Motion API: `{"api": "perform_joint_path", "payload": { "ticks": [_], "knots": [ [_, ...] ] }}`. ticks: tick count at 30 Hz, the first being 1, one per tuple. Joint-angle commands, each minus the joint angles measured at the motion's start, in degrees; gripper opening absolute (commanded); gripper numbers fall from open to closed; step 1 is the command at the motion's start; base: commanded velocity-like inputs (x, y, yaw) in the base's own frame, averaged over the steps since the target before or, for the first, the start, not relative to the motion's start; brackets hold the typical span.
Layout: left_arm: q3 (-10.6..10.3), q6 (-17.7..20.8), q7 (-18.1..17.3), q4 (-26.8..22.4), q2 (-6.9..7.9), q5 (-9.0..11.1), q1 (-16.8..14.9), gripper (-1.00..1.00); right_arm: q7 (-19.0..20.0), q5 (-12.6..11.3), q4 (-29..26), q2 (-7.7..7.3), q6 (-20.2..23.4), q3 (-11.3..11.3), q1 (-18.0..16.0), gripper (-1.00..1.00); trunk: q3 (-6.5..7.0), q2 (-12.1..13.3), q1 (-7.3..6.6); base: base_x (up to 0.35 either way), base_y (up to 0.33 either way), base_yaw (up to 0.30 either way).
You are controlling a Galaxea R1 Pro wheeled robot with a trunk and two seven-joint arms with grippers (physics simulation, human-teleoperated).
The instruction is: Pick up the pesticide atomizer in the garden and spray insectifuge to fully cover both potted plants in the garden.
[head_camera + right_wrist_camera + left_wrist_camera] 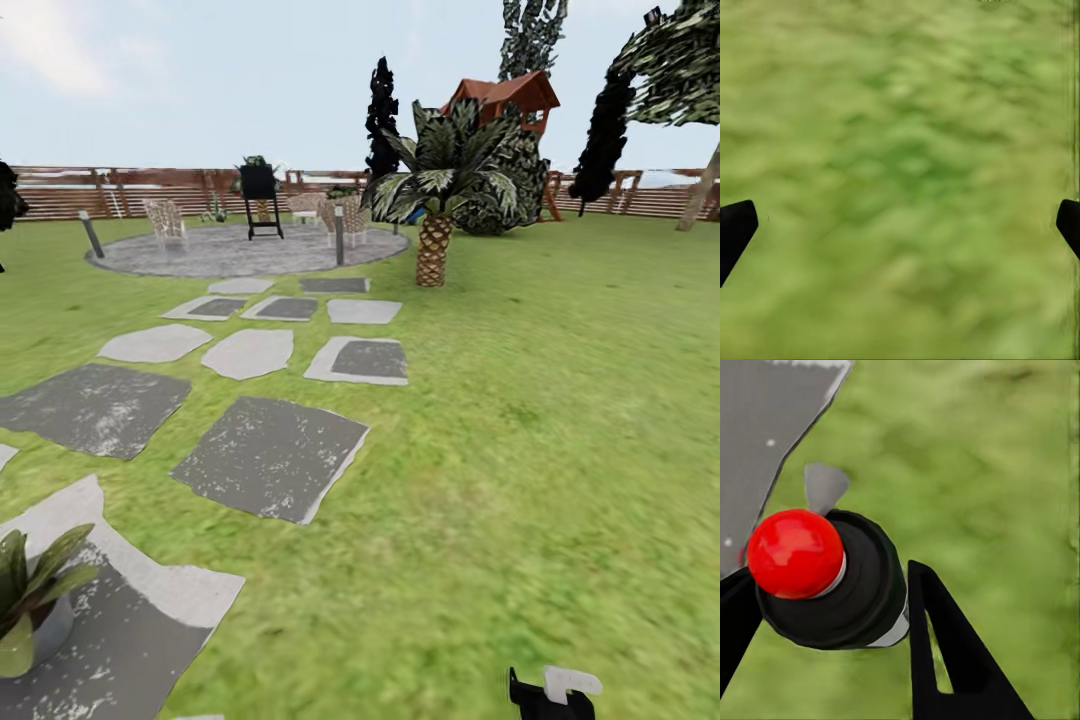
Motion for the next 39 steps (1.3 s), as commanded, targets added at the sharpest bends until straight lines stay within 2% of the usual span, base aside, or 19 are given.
{"api": "perform_joint_path", "payload": {
  "ticks": [1,39],
  "knots": [
    [-0.50,-0.16,0.24,0.01,0.01,0.38,-0.01,-1.00,0.25,-0.12,0.05,0.02,-0.26,-0.39,-0.03,1.00,-0.05,-0.02,0.02,0.286,-0.184,-0.300],
    [-0.47,-0.08,0.25,0.01,0.03,0.68,-0.01,-1.00,0.29,-0.10,0.05,0.10,-0.29,-0.30,0.14,1.00,-0.05,-0.02,0.02,0.300,-0.179,-0.298]
  ]
}}
